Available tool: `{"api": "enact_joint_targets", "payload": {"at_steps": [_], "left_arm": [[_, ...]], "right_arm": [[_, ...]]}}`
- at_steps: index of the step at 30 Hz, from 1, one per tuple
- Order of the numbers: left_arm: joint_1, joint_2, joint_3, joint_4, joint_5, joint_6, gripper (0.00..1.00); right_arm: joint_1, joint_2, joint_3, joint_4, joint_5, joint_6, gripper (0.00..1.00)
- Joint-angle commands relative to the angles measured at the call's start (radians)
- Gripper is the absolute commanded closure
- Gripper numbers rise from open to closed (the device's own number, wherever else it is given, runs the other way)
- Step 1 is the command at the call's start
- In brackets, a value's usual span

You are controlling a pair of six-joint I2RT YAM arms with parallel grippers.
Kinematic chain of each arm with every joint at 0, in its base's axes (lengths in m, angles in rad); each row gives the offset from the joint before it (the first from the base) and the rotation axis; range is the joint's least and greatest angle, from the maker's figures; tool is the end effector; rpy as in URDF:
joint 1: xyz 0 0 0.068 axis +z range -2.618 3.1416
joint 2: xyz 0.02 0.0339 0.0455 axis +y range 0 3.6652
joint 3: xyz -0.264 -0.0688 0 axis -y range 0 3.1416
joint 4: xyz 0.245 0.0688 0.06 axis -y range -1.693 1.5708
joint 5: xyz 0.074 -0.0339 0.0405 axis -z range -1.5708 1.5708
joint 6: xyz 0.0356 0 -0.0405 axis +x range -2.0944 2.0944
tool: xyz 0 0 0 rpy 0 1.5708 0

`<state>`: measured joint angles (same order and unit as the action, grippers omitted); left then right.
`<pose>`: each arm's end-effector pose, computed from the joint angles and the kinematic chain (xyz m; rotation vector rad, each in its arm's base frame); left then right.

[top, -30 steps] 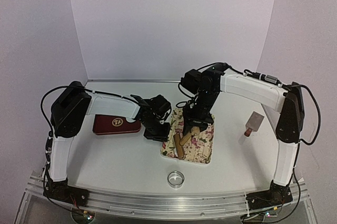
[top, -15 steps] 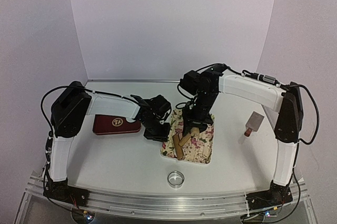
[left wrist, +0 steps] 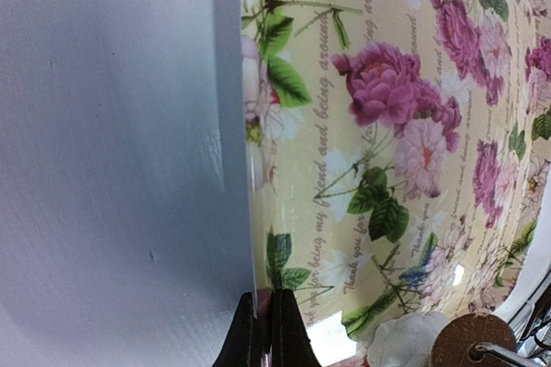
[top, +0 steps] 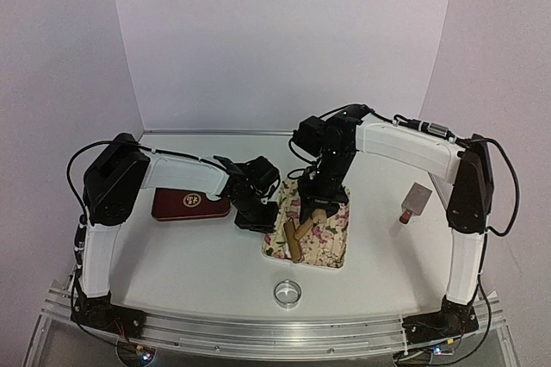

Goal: Roll out the dumpling wrappers from the dough
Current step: Flatten out the dough on the work surface.

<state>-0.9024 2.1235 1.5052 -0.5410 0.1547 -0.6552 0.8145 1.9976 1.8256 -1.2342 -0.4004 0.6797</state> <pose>0.2663 -0.3461 0.1450 0.4039 2.8710 -0.5849 0.2633 0.2993 0.2657 0.2462 -2.9191 -0.6002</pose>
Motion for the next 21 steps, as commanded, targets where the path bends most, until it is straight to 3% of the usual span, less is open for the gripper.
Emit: {"api": "enact_joint_targets", "payload": {"at_steps": [1, 21], "left_arm": [[0.0, -0.057, 0.002, 0.003, -0.005, 0.0, 1.0], [0.0, -0.055, 0.001, 0.01, 0.011, 0.007, 1.0]], "right_arm": [[0.003, 0.051, 0.02, -0.033, 0.088, -0.013, 1.0], [0.009, 0.136, 0.067, -0.047, 0.157, -0.013, 1.0]]}}
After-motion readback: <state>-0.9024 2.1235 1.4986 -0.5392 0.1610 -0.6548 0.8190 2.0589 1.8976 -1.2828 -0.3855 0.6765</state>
